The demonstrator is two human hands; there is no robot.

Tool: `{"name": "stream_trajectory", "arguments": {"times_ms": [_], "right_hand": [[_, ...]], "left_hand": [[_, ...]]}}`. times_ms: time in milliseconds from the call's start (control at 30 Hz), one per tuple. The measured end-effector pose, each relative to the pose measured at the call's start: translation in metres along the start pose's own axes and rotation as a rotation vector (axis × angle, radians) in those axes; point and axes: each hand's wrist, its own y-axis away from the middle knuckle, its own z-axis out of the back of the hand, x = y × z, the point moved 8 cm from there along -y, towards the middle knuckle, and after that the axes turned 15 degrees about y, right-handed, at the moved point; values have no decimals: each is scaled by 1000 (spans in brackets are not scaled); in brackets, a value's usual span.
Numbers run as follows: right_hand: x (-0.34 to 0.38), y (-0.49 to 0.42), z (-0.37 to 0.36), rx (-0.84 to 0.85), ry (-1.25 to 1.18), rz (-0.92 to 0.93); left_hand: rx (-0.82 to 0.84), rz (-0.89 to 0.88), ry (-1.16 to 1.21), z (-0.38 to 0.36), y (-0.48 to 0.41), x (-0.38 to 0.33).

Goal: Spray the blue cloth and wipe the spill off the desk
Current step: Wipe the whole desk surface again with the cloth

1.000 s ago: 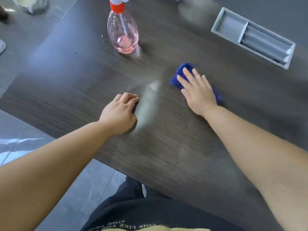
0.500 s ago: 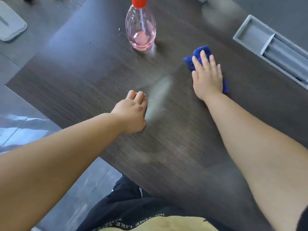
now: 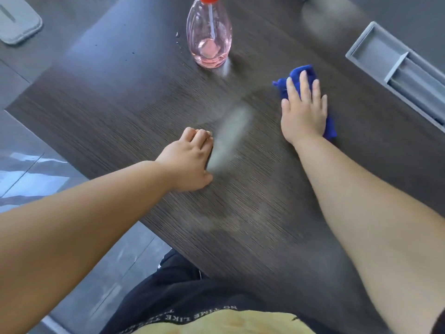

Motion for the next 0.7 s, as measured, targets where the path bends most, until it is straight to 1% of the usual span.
{"name": "stream_trajectory", "arguments": {"times_ms": [33, 67, 100, 133, 167, 200, 233, 267, 300, 333, 400, 433, 467, 500, 533, 567, 600, 633, 667, 700], "right_hand": [[11, 1, 4, 7, 10, -77], [31, 5, 7, 8, 16, -60], [57, 12, 9, -4, 17, 58], [85, 25, 11, -30, 20, 250], [107, 43, 10, -57, 30, 481], [115, 58, 10, -88, 54, 672], [113, 62, 13, -108, 54, 793], [101, 53, 13, -129, 58, 818], [85, 36, 13, -146, 70, 751], [68, 15, 10, -111, 80, 626], [36, -18, 6, -15, 48, 264], [34, -22, 7, -10, 32, 130], [42, -17, 9, -9, 21, 54], [57, -6, 9, -9, 15, 51], [74, 10, 10, -30, -1, 126], [90, 28, 12, -61, -16, 262], [99, 50, 11, -89, -19, 439], [98, 70, 8, -109, -5, 598], [85, 80, 5, -110, 20, 694], [64, 78, 1, -115, 35, 706]], "left_hand": [[0, 0, 8, -1, 0, 0], [-4, 0, 10, -1, 0, 0], [-8, 0, 7, -1, 1, 1], [-11, 0, 3, -1, 1, 1], [-13, 0, 5, -2, 1, 1], [-16, 0, 12, -2, 1, 1], [-21, 1, 18, -1, 1, 1], [-23, -2, 24, -1, 1, 1], [-21, -7, 23, -1, 1, 1], [-17, -9, 23, -1, 1, 1], [-9, -3, 27, -3, 1, 3], [-8, 0, 29, -3, 1, 3], [-7, -2, 33, -4, 1, 3], [-7, -3, 38, -5, 0, 2], [-12, -1, 45, -5, 0, 3], [-21, 6, 53, -4, 0, 4], [-26, 13, 65, -4, -1, 5], [-25, 24, 75, -4, -2, 5], [-22, 33, 79, -4, -3, 5], [-23, 44, 78, -5, -4, 5]]}}
